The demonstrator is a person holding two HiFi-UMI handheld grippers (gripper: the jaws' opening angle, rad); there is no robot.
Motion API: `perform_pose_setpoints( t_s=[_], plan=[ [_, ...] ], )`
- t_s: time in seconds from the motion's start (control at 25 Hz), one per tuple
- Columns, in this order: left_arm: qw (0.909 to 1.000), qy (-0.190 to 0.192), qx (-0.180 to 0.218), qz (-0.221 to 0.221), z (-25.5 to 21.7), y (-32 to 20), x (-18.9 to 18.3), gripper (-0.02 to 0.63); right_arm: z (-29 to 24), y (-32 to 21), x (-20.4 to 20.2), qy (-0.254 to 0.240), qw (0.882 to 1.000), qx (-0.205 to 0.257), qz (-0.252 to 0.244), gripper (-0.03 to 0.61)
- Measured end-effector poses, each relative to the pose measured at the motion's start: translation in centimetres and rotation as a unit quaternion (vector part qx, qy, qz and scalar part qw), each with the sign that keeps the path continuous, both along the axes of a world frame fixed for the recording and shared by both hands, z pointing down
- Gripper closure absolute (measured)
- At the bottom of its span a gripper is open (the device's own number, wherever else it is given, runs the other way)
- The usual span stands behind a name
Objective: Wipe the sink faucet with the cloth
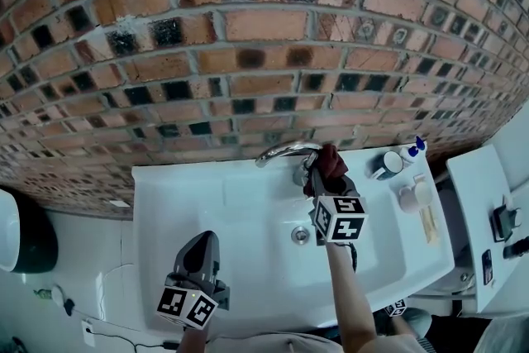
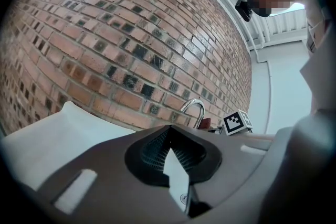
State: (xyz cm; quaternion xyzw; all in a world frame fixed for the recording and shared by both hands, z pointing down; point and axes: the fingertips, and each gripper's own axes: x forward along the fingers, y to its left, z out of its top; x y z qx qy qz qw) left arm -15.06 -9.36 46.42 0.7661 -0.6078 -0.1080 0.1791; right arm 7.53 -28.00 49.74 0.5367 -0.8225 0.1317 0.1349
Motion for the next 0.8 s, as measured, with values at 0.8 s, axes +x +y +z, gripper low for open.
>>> perform_pose_setpoints(
  t_s=[0.8],
  plan=[
    [0.9971, -0.019, 0.073, -0.01, -5.1, 1.8, -0.2, 0.607, -9.7, 11.4, -0.7, -0.126, 0.987, 0.085, -0.053, 0.525]
  ],
)
